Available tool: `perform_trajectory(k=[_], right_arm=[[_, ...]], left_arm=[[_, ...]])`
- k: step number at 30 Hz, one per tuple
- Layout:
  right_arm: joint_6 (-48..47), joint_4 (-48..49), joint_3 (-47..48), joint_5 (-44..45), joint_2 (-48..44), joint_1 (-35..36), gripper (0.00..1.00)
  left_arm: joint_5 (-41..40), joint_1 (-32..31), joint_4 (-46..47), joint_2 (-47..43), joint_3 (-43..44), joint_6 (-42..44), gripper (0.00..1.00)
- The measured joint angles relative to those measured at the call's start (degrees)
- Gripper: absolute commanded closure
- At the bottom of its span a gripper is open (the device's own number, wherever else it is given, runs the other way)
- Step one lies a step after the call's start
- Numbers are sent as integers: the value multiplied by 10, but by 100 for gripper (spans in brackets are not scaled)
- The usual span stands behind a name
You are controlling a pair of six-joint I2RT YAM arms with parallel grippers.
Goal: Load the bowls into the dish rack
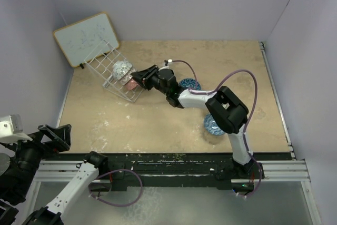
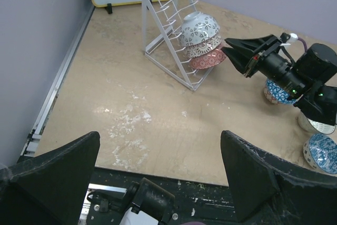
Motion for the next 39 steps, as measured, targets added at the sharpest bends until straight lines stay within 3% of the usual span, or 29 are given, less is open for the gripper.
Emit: perform_trajectory(k=[8,11,14,19,24,30,39], right_arm=[[-93,-74,-79,8,-135,0,39],[-160,-133,-97,29,-205,0,35],[-235,-197,-111,66,-275,0,22],[-365,-331,-73,139,-315,-1,8],[-479,-479,2,216,-270,-4,6],[-574,-608,55,279,-182,-9,10],[-627,-691,74,303,-90,-24,24]], left_arm=[[0,0,1,-1,-5,0,1],[0,0,2,-1,-5,0,1],[0,0,5,-1,-5,0,1],[-1,0,13,-1,-7,0,1],[-2,0,21,-1,-12,0,1],[-2,0,27,-1,-16,0,1],[-8,-3,30,-1,-23,0,1]])
